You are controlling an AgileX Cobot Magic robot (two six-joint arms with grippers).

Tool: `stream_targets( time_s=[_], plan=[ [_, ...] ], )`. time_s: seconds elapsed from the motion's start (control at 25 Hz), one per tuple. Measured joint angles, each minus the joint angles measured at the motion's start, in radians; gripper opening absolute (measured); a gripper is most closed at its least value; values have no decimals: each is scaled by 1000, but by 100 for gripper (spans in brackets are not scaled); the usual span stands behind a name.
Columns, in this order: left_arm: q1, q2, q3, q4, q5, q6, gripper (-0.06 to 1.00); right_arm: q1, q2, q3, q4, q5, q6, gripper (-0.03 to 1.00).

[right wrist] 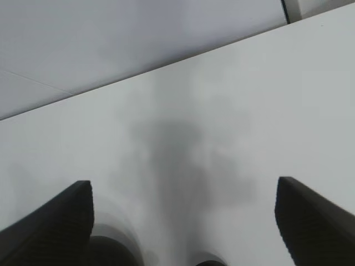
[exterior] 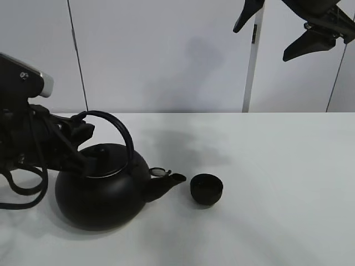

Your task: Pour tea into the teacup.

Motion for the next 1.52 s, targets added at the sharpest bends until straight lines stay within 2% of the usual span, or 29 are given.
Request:
stream_targets(
  time_s=[0.2,0.68,0.92,1.52],
  plan=[
    [0,19,-1,0,-14,-32,10,0,0,0,0,-1,0,61],
    [0,19,-1,6,-14,-32,10,0,0,0,0,-1,0,61],
    [0,19,-1,36,-14,-40,10,0,0,0,0,-1,0,61],
    [0,14,23,69,-98,-114,24,0,0,0,0,-1,0,61]
  ],
)
